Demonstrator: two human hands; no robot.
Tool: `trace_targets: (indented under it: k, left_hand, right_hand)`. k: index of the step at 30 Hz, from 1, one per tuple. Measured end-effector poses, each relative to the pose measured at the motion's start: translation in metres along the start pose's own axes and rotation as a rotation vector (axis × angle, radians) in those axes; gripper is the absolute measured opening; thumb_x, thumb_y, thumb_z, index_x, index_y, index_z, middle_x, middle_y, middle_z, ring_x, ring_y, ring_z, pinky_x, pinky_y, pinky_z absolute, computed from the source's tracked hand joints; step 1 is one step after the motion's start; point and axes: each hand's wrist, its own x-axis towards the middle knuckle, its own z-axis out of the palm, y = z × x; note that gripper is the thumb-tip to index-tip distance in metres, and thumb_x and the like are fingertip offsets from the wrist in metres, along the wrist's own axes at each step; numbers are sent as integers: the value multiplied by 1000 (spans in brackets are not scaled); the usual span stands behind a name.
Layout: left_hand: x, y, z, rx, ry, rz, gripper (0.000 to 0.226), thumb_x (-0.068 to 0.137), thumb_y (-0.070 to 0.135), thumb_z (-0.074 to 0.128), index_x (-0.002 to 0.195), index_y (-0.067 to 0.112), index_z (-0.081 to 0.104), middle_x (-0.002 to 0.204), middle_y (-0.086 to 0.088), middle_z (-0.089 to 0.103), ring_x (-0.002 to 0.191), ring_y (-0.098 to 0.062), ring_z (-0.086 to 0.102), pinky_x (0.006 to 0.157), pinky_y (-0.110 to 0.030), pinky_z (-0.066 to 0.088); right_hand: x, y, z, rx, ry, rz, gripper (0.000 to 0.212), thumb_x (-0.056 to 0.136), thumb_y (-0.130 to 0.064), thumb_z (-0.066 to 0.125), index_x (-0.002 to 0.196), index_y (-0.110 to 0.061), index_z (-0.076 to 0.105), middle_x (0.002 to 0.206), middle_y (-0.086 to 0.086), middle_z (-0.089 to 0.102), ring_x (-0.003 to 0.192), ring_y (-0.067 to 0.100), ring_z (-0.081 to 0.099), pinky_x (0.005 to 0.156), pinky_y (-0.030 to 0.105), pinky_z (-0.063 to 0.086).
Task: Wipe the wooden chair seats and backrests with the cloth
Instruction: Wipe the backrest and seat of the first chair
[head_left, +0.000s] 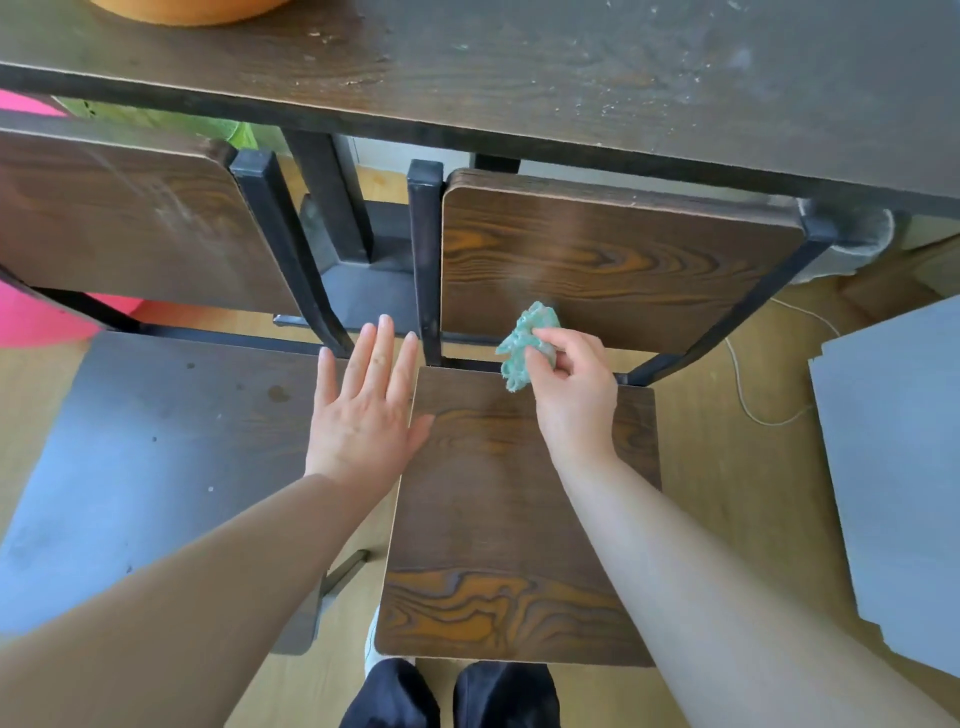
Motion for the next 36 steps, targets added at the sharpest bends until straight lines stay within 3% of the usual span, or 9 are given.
trace_targets:
  k: [7,11,15,18,24,29,32,36]
  left_hand:
    - [10,51,-9,-10,7,112,87,93,55,49,158,17,6,166,-11,2,153,-26,-3,120,-58,10]
    - [18,73,-13,-12,30,144,88,92,54,53,158,16,9,166,-10,3,153,-26,-2,121,-57,11]
    - [25,87,-18,-14,55,170,88,90,52,57,157,14,14,165,-12,10,153,-27,3,120,-58,15]
    - [30,91,-19,1,43,158,88,92,53,54,157,16,8,166,-12,7,153,-27,0,120,-57,13]
    - [38,94,-22,15,37,143,83,95,55,46,159,17,8,166,-12,3,153,-27,-6,121,-57,10]
    - [39,92,-28,20,53,143,83,95,54,46,159,15,9,166,-13,3,153,-28,-4,120,-58,11]
    - [39,90,-36,11,64,148,83,95,54,45,159,16,9,166,-13,2,153,-29,-6,120,-58,11]
    - [40,84,-50,-8,92,140,82,95,55,43,159,17,8,166,-13,3,153,-29,-5,120,-59,12]
  right_hand:
    - [7,-20,-93,29,203,-77,24,88,-37,68,109,-25,69,110,-12,59,101,3,61,77,9,50]
    - [32,-43,-149,-84,351,-228,19,91,-36,67,105,-25,69,112,-11,59,103,4,60,80,19,55]
    - [73,-63,-191,-281,464,-327,19,90,-28,67,102,-15,72,115,-1,62,102,-2,53,84,4,41]
    - [96,-67,-201,-391,432,-302,19,92,-25,63,107,-15,71,118,-1,64,105,5,56,80,-3,36]
    - [111,-66,-188,-534,370,-278,20,94,-22,60,111,-17,69,114,2,68,103,18,57,75,20,43]
    - [110,-73,-176,-575,339,-257,21,94,-21,61,113,-16,68,109,3,70,100,19,56,68,25,46]
    - [106,-84,-167,-590,291,-259,21,94,-19,59,112,-15,69,108,4,70,100,22,55,72,30,47]
    - [98,-102,-140,-597,183,-296,21,94,-19,58,112,-15,69,107,4,70,99,22,55,73,28,43]
